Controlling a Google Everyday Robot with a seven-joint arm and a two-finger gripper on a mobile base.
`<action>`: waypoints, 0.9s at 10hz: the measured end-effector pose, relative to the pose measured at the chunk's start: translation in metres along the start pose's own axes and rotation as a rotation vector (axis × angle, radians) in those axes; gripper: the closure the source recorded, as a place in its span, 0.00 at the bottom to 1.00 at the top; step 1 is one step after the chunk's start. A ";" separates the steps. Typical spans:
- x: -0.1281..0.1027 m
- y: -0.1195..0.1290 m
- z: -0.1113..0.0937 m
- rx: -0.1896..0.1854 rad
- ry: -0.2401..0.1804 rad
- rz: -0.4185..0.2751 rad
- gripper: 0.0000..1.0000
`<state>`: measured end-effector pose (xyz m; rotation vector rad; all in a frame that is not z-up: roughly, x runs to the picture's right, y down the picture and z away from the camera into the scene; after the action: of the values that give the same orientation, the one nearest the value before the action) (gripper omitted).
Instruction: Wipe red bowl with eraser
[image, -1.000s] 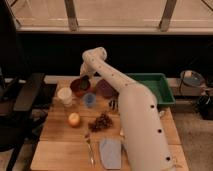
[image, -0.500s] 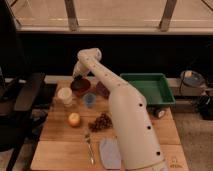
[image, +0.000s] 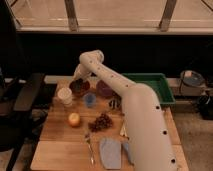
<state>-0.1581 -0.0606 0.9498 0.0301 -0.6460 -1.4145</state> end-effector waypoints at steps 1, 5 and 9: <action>0.000 0.013 -0.005 -0.030 -0.001 0.009 1.00; 0.028 0.043 -0.003 -0.102 0.026 0.025 1.00; 0.048 0.011 0.011 -0.047 0.062 -0.013 1.00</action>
<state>-0.1524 -0.0990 0.9828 0.0411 -0.5616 -1.4348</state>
